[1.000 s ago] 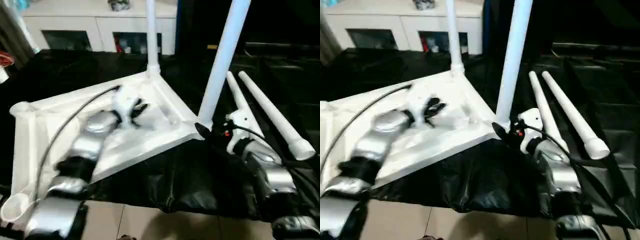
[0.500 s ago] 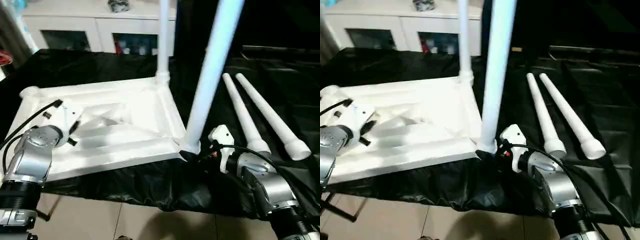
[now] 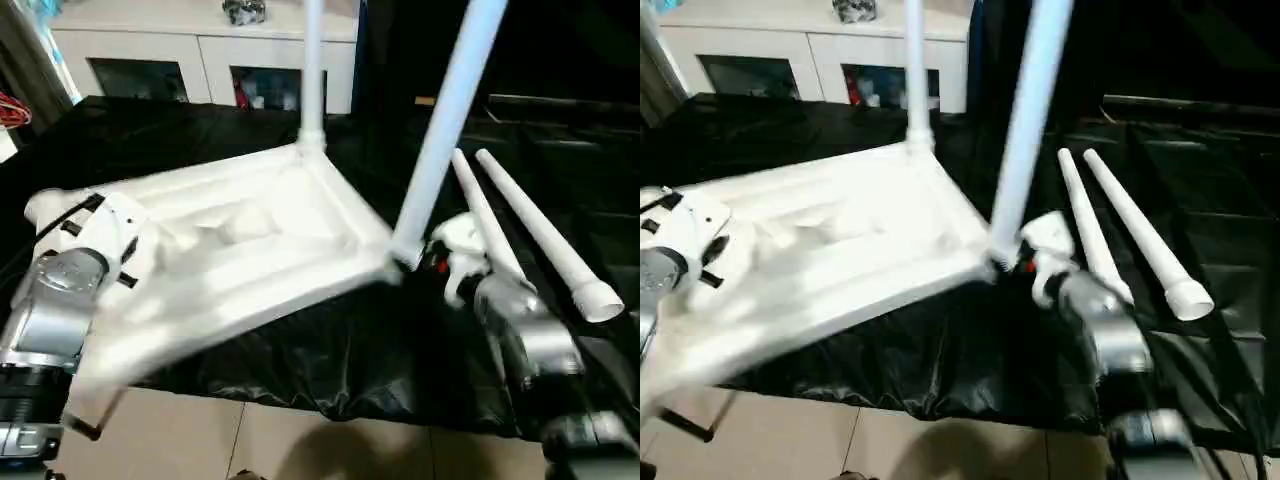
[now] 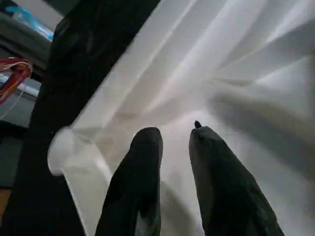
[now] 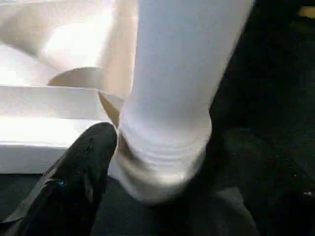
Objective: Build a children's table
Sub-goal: Rotate leg to tighten, then rotate table base
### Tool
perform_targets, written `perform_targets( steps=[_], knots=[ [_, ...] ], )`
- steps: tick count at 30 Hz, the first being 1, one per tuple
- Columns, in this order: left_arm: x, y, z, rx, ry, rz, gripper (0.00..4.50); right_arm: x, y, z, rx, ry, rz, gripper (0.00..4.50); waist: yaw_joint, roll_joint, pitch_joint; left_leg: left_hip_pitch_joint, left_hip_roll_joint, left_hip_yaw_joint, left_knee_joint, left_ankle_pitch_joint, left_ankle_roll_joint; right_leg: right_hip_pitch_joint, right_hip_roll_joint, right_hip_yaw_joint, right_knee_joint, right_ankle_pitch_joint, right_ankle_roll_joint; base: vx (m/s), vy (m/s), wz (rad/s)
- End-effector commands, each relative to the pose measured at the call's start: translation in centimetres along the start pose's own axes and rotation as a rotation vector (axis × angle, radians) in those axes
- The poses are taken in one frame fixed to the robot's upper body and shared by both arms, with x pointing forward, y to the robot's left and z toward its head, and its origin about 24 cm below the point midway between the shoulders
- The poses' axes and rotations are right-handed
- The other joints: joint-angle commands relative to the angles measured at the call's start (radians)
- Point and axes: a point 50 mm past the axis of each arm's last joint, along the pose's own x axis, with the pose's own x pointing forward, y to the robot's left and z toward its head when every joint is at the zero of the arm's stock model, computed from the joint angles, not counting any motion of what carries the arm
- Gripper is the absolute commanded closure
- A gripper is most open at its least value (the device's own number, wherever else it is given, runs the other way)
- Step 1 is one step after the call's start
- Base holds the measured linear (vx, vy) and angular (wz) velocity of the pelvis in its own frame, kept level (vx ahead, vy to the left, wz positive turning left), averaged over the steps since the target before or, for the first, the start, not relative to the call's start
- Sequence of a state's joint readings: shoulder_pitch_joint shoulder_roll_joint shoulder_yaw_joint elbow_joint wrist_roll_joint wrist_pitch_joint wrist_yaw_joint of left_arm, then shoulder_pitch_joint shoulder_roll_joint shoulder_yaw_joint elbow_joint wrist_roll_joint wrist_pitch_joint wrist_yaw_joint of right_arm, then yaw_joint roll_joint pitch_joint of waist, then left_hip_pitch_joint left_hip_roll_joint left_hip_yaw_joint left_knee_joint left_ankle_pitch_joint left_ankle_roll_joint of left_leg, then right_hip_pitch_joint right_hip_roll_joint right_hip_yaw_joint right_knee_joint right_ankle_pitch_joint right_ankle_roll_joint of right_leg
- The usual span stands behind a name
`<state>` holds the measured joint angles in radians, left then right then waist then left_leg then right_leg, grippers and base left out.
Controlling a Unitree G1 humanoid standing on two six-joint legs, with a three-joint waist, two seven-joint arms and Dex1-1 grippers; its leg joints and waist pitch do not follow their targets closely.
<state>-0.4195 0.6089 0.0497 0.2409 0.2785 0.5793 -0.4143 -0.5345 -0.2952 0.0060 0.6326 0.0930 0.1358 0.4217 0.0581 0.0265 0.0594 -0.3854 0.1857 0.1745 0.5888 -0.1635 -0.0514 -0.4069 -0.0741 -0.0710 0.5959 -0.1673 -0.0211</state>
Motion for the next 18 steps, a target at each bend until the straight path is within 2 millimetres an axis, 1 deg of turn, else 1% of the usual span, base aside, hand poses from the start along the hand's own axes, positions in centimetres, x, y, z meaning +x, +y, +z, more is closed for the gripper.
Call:
perform_targets(
  steps=[1,2,4,5,6,7,8,9,10,11,12,13,14,15,16,17,18],
  knots=[
    [-0.1,-0.2,0.5,0.016,-0.013,-0.024,3.34,0.5,0.1,0.1,0.003,-0.01,-0.013,0.57,-0.004,0.01,-0.075,0.021,0.031,-0.013,-0.065,-0.28,0.0,0.043,-0.059,0.042,-0.066,-0.204,-0.205,0.0,0.0,0.0],
    [-0.1,-0.3,0.5,0.016,-0.015,-0.035,3.34,0.7,0.4,0.3,-0.001,-0.019,0.006,0.57,-0.005,0.011,-0.075,0.019,0.031,-0.013,-0.065,-0.267,0.009,0.046,-0.06,0.042,-0.063,-0.19,-0.21,0.0,0.0,0.0],
    [-0.2,-0.5,0.2,0.016,-0.007,-0.057,3.34,1.0,0.9,0.8,-0.014,-0.033,0.055,0.57,-0.005,0.006,-0.077,0.017,0.032,-0.012,-0.063,-0.244,0.021,0.049,-0.061,0.042,-0.061,-0.175,-0.213,0.0,0.0,0.0],
    [-0.2,-0.6,0.1,0.016,-0.003,-0.063,3.34,1.0,1.0,0.9,-0.017,-0.036,0.067,0.57,-0.004,0.007,-0.077,0.017,0.033,-0.012,-0.063,-0.233,0.025,0.05,-0.061,0.042,-0.059,-0.166,-0.216,0.0,0.0,0.0],
    [-0.3,-0.6,0.1,0.015,-0.002,-0.066,3.34,1.0,1.0,0.9,-0.018,-0.037,0.072,0.57,-0.002,0.003,-0.077,0.016,0.035,-0.012,-0.062,-0.217,0.033,0.051,-0.062,0.042,-0.057,-0.155,-0.22,0.0,0.0,0.0],
    [-0.5,-1.0,-0.5,0.02,0.012,-0.113,3.34,0.7,1.2,0.8,-0.037,-0.021,0.132,0.57,-0.004,-0.004,-0.075,0.014,0.035,-0.01,-0.062,-0.213,0.041,0.052,-0.061,0.041,-0.058,-0.165,-0.221,0.0,0.0,0.0],
    [-0.5,-1.0,-0.5,0.02,0.012,-0.113,3.34,0.7,1.2,0.8,-0.037,-0.021,0.132,0.57,-0.004,-0.004,-0.075,0.014,0.035,-0.01,-0.062,-0.213,0.041,0.052,-0.061,0.041,-0.058,-0.165,-0.221,0.0,0.0,0.0],
    [-0.6,-1.2,-0.6,0.014,0.014,-0.131,3.34,0.5,1.2,0.6,-0.044,-0.012,0.152,0.57,-0.004,0.001,-0.074,0.016,0.036,-0.011,-0.063,-0.22,0.042,0.05,-0.061,0.041,-0.059,-0.188,-0.217,0.0,0.0,0.0],
    [-0.7,-1.5,-0.9,0.017,0.023,-0.161,3.51,0.4,1.3,0.3,-0.049,0.01,0.173,0.57,-0.004,0.003,-0.072,0.019,0.035,-0.011,-0.063,-0.234,0.041,0.047,-0.06,0.041,-0.063,-0.214,-0.213,0.0,0.0,0.0],
    [-0.8,-1.8,-1.1,0.021,0.034,-0.192,3.51,0.2,1.5,-0.2,-0.064,0.035,0.195,0.57,-0.004,0.003,-0.071,0.018,0.036,-0.011,-0.065,-0.241,0.039,0.048,-0.06,0.041,-0.064,-0.225,-0.211,0.0,0.0,0.0],
    [-0.9,-2.0,-1.3,0.026,0.042,-0.211,3.73,0.2,1.7,-0.5,-0.073,0.051,0.208,0.57,-0.004,0.003,-0.07,0.019,0.037,-0.011,-0.066,-0.255,0.035,0.045,-0.061,0.042,-0.066,-0.245,-0.205,0.0,0.0,0.0],
    [-0.9,-2.2,-1.6,0.033,0.061,-0.242,3.8,0.2,2.0,-0.9,-0.087,0.072,0.216,0.57,-0.005,0.004,-0.07,0.02,0.036,-0.012,-0.067,-0.269,0.032,0.044,-0.059,0.041,-0.068,-0.261,-0.201,0.0,0.0,0.0],
    [-1.0,-2.5,-1.8,0.045,0.076,-0.272,3.85,0.4,2.3,-1.2,-0.093,0.086,0.223,0.75,-0.005,0.006,-0.07,0.022,0.037,-0.013,-0.068,-0.278,0.025,0.042,-0.061,0.041,-0.069,-0.272,-0.2,0.0,0.0,0.0],
    [-1.0,-2.8,-2.1,0.053,0.091,-0.306,3.99,0.7,2.6,-1.6,-0.09,0.105,0.223,0.86,-0.007,0.005,-0.068,0.021,0.036,-0.013,-0.069,-0.285,0.023,0.042,-0.06,0.042,-0.07,-0.279,-0.2,0.0,0.0,0.0],
    [-1.1,-3.1,-2.2,0.06,0.104,-0.343,3.99,0.9,3.1,-1.9,-0.097,0.122,0.221,0.93,-0.007,0.008,-0.069,0.024,0.037,-0.014,-0.069,-0.297,0.016,0.039,-0.061,0.042,-0.071,-0.288,-0.202,0.0,0.0,0.0],
    [-1.1,-3.1,-2.2,0.06,0.104,-0.343,4.18,0.9,3.1,-1.9,-0.097,0.122,0.221,0.99,-0.007,0.008,-0.069,0.024,0.037,-0.015,-0.069,-0.299,0.012,0.039,-0.062,0.043,-0.07,-0.284,-0.205,0.0,0.0,0.0],
    [-1.3,-3.5,-2.3,0.067,0.111,-0.38,4.27,1.2,3.4,-2.1,-0.102,0.133,0.224,1.13,-0.007,0.008,-0.07,0.024,0.037,-0.015,-0.069,-0.302,0.007,0.04,-0.063,0.044,-0.069,-0.272,-0.21,0.0,0.0,0.0]
  ],
)
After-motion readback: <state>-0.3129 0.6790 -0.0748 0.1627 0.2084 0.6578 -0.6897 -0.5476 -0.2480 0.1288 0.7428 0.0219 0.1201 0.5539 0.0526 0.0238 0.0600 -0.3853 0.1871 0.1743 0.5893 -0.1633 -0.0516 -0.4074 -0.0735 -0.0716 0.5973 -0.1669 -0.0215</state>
